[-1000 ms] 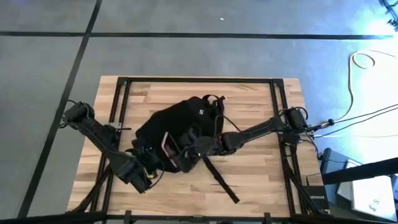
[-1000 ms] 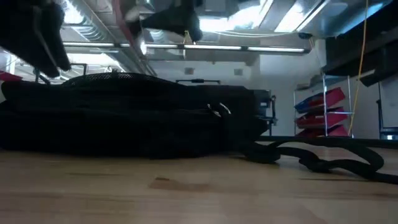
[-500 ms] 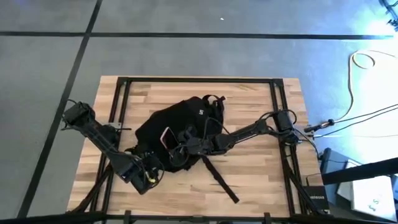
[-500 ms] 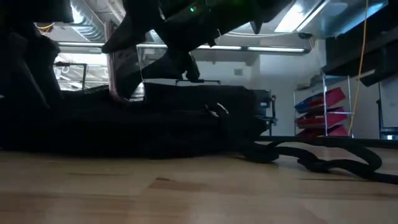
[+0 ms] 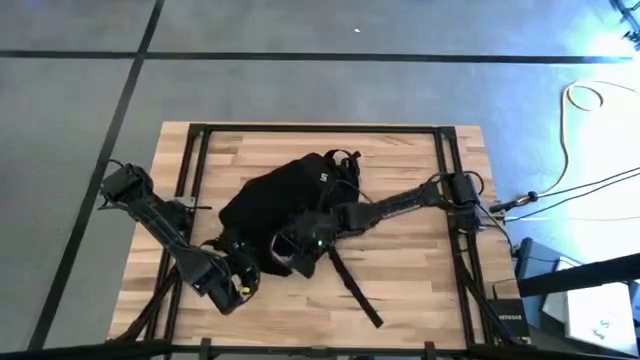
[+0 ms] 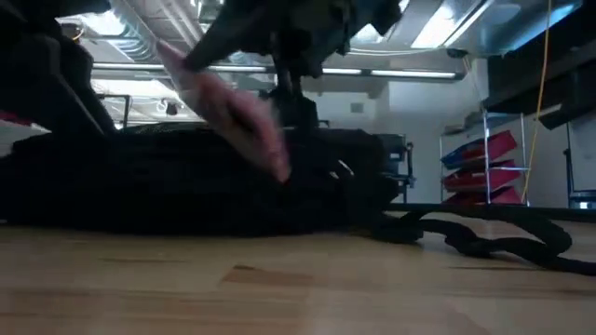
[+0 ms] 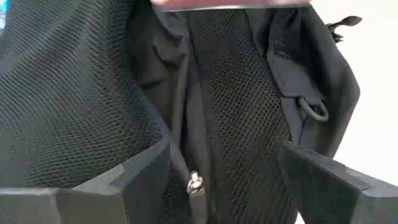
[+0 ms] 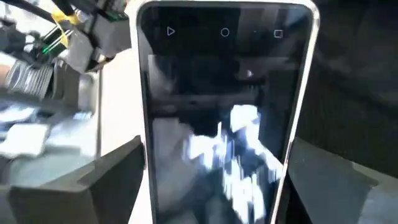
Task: Unpack backpack
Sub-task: Put the pink cellphone into the black bag
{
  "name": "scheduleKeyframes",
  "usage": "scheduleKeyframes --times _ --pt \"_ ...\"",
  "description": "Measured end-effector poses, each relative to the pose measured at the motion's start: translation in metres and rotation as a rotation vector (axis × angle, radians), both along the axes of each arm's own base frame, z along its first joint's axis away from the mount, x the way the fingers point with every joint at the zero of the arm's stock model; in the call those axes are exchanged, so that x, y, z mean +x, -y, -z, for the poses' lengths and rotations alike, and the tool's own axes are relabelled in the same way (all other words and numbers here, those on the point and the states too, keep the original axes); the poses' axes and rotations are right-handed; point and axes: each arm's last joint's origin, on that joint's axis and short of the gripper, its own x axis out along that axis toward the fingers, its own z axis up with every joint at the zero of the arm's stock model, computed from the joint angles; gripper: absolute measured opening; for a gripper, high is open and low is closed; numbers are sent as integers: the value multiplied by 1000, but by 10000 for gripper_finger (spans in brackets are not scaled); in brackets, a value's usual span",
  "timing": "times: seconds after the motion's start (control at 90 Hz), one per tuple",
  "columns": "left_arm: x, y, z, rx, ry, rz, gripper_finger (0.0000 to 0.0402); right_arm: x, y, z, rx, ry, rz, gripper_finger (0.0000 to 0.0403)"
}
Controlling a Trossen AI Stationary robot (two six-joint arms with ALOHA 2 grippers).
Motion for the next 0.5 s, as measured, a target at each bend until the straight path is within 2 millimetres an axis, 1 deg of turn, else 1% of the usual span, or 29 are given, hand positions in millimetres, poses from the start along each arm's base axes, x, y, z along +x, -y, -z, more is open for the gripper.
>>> scheduleKeyframes --times 0.078,0.189,0.233,0.289,0.344,0.4,0.5 --pt "1 1 0 -2 14 -1 280 1 13 -9 -7 -62 -38 340" --pt "2 2 -1 4 26 10 280 4 34 -11 -28 -138 20 340" --pt "3 2 -1 8 28 18 280 6 41 -15 -37 -135 49 340" --pt "4 3 -1 11 29 30 280 11 48 -25 -66 -81 86 340" --pt "4 3 -1 14 28 32 280 14 52 -32 -107 -54 122 340" --pt "4 3 -1 14 28 32 280 14 53 -35 -147 -53 142 340" --pt "4 3 -1 16 27 32 280 10 50 -33 -176 -99 127 340"
